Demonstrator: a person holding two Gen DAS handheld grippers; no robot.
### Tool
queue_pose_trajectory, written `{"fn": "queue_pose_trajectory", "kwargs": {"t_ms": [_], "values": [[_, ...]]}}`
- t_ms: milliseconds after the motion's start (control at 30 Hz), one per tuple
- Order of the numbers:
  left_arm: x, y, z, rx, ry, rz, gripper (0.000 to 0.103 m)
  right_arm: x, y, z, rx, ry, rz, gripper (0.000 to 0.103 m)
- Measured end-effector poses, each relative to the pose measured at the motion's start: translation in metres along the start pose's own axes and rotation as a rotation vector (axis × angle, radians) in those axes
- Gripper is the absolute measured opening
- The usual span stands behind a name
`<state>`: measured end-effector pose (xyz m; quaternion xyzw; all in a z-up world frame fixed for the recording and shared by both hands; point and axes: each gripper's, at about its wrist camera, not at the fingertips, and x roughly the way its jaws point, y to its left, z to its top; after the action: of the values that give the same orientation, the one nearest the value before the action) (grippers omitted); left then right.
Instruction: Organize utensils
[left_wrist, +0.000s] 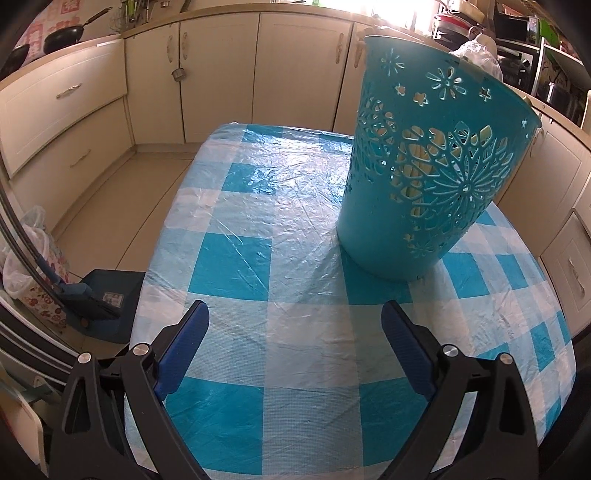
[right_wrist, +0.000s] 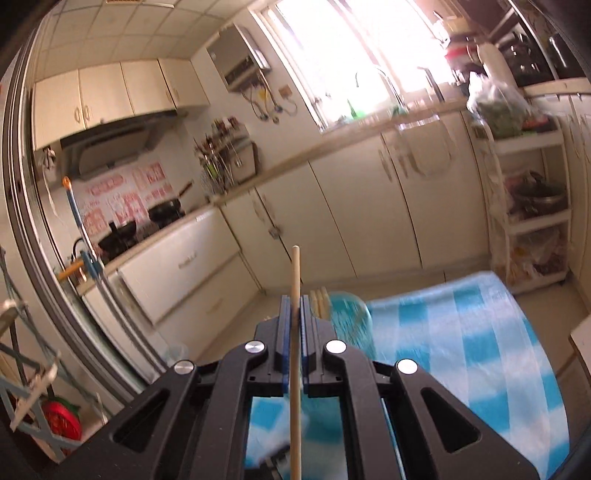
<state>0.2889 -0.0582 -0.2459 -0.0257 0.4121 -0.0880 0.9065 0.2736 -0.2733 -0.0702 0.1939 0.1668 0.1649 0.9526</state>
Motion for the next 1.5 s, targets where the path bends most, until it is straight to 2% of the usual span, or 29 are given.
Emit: {"fn": "queue_pose_trajectory", "kwargs": {"t_ms": [167, 300, 567, 833, 933, 1000, 1033, 1100, 1200, 1367, 1500], "values": [[-0.001, 0.003, -0.001, -0.012, -0.005, -0.015, 0.091, 0.038, 0.012, 0.028, -0.009, -0.121, -0.014, 0.005], [-0.002, 0.006, -0.001, -0.027, -0.011, -0.029, 0.092, 0.062, 0.006, 0.025, -0.018, -0.142, -0.060, 0.005], [-0.001, 0.009, 0.000, -0.046, -0.016, -0.045, 0.092, 0.081, -0.013, 0.000, -0.022, -0.092, -0.123, 0.006], [0.000, 0.010, 0.000, -0.056, -0.014, -0.044, 0.093, 0.072, -0.006, -0.032, -0.077, 0.012, -0.088, 0.007], [0.001, 0.012, 0.001, -0.064, -0.005, -0.041, 0.093, 0.050, -0.007, -0.045, -0.069, 0.037, -0.090, 0.020], [0.001, 0.013, 0.001, -0.074, -0.003, -0.034, 0.093, 0.033, -0.010, -0.052, -0.053, 0.059, -0.106, 0.046], [0.001, 0.014, 0.001, -0.078, -0.003, -0.026, 0.093, 0.023, -0.012, -0.056, -0.048, 0.073, -0.126, 0.051], [-0.002, 0.014, 0.001, -0.074, 0.001, -0.008, 0.093, 0.008, -0.018, -0.062, -0.040, 0.117, -0.169, 0.070], [-0.011, 0.011, -0.002, -0.058, 0.000, 0.021, 0.093, -0.003, -0.029, -0.077, -0.038, 0.233, -0.267, 0.090], [-0.044, -0.002, -0.004, 0.007, -0.028, 0.046, 0.095, -0.017, -0.045, -0.100, -0.006, 0.397, -0.420, 0.095], [-0.082, -0.013, -0.004, 0.044, -0.053, 0.068, 0.095, -0.040, -0.032, -0.107, -0.012, 0.414, -0.459, 0.095]]}}
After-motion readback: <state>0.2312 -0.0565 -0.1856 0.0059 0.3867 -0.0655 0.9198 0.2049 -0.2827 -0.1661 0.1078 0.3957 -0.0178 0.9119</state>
